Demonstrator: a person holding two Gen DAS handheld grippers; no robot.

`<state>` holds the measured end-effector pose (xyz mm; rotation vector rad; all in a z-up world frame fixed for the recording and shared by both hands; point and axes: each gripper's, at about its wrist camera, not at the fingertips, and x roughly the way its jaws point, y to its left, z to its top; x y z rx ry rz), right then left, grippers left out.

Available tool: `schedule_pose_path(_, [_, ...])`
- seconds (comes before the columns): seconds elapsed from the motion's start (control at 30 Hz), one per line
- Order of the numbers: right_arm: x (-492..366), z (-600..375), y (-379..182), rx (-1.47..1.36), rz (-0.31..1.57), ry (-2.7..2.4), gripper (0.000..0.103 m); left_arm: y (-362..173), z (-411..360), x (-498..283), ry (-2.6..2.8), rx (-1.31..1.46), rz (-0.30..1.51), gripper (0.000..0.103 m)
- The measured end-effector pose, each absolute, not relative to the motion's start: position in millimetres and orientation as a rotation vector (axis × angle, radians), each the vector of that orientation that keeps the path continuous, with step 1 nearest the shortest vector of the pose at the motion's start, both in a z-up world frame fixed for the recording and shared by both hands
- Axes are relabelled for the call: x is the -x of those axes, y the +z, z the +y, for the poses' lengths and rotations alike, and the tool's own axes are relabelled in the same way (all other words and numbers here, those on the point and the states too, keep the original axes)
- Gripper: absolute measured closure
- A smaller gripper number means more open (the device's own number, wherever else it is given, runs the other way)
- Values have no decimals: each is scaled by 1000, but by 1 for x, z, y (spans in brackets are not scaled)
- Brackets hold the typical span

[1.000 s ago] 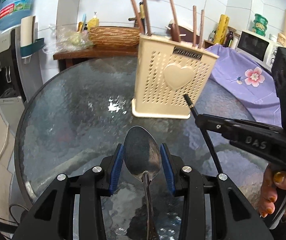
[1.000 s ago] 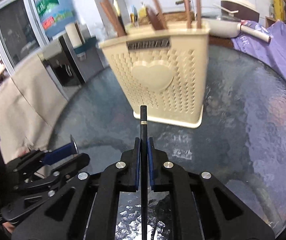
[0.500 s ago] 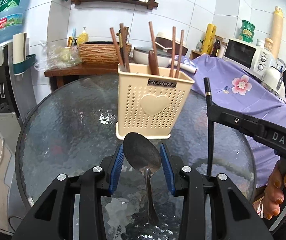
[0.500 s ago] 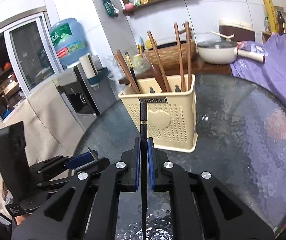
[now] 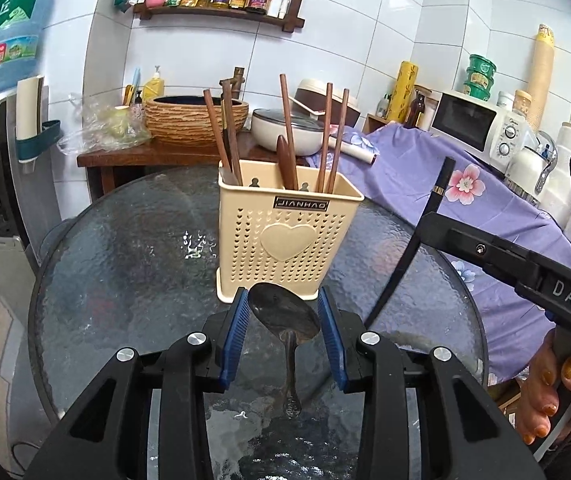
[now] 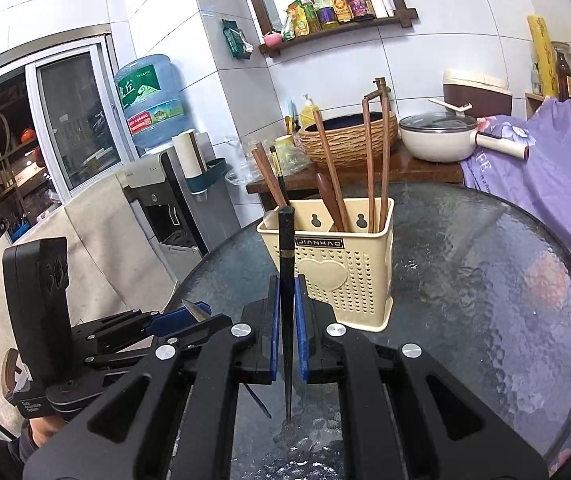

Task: Organize utensils
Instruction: 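Carry the spoon and black chopstick over the basket with both tools, then lower spoon and black chopstick into the basket and open both tools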

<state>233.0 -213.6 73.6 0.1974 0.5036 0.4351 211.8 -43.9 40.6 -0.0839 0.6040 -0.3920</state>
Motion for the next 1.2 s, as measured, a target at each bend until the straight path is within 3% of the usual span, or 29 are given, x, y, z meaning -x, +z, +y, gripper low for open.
schedule_pose_path(0.73, [-246,-211,123,-142,478,445,95,92,-45,-231,-419,72,526,68])
schedule_pose_path(1.2, [-274,-218,197,-116,393,399,95,161,-41,-267,-382,97,418,68])
